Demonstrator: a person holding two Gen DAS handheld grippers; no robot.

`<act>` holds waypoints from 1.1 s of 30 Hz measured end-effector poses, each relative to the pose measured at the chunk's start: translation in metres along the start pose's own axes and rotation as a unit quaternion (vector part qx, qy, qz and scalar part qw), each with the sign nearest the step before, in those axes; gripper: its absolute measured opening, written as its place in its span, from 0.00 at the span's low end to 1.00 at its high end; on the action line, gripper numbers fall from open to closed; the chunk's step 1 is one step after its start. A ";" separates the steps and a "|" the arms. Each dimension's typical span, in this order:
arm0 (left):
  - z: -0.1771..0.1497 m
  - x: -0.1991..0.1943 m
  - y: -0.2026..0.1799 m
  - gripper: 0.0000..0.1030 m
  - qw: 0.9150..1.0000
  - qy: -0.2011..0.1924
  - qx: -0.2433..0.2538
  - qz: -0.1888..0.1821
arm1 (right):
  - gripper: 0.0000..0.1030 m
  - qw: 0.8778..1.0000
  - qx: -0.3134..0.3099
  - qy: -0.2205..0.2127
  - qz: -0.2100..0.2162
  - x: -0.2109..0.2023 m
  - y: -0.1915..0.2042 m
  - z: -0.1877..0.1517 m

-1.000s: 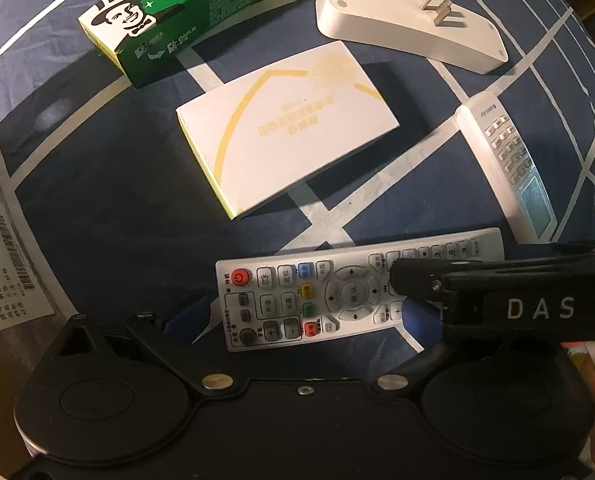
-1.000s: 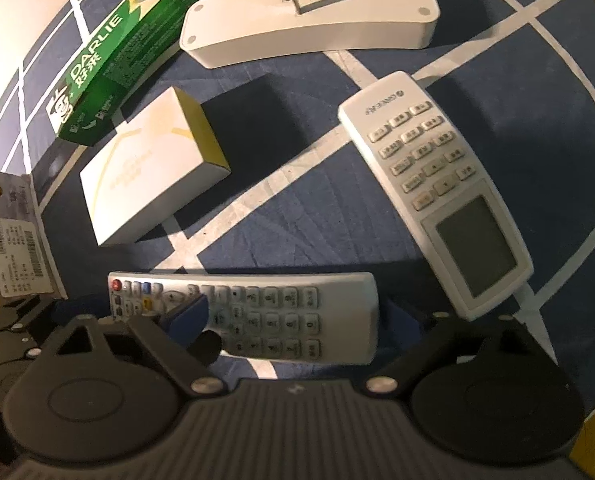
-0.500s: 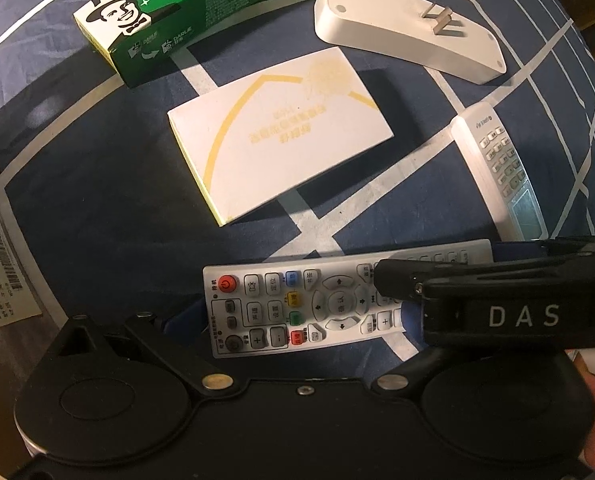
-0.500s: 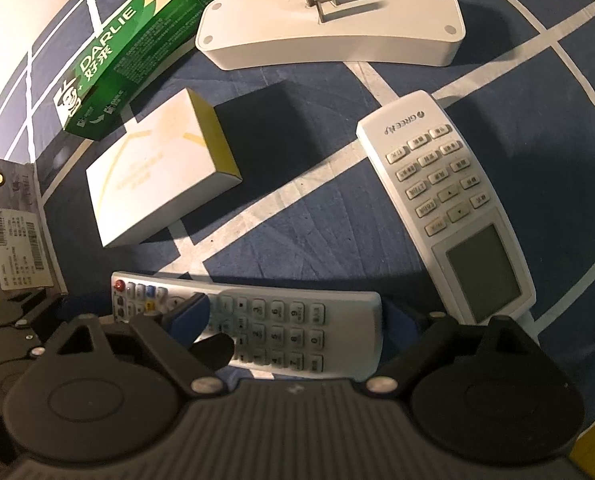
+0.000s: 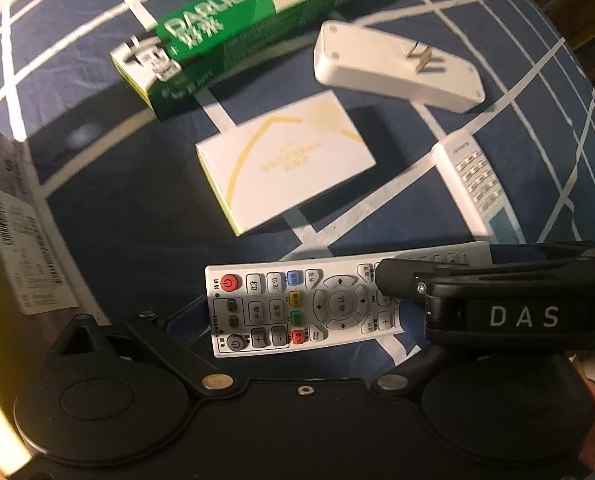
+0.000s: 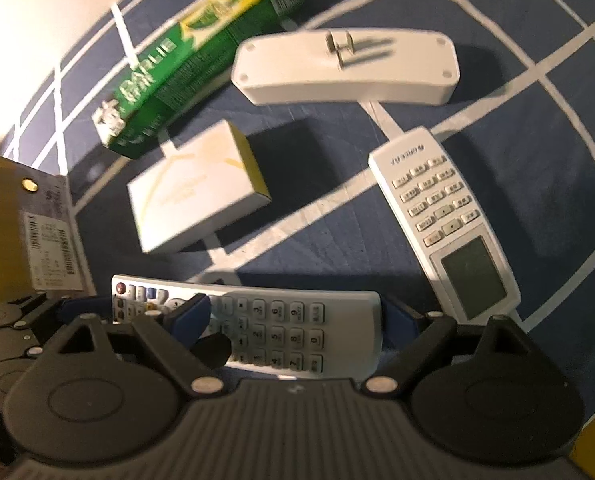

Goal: Organize objects
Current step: 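Close the right gripper on the white TV remote and lift it, then carry the white TV remote with the right gripper into the yellow box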

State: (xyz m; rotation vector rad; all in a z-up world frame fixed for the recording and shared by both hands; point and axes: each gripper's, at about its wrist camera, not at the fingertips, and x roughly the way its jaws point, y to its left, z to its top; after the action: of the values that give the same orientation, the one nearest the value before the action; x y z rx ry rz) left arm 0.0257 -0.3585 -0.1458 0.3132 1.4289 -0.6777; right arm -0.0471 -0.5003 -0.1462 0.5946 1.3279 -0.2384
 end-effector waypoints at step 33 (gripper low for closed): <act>-0.086 -0.144 0.081 0.97 0.983 -0.138 -0.106 0.062 | 0.87 0.981 -0.161 -0.094 0.058 -0.086 0.149 -0.052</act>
State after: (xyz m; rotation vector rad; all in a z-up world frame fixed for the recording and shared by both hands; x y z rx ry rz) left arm 0.0059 -0.2109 -0.0341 0.1340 1.1929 -0.4432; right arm -0.0391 -0.3638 -0.0300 0.3639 1.1149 0.0181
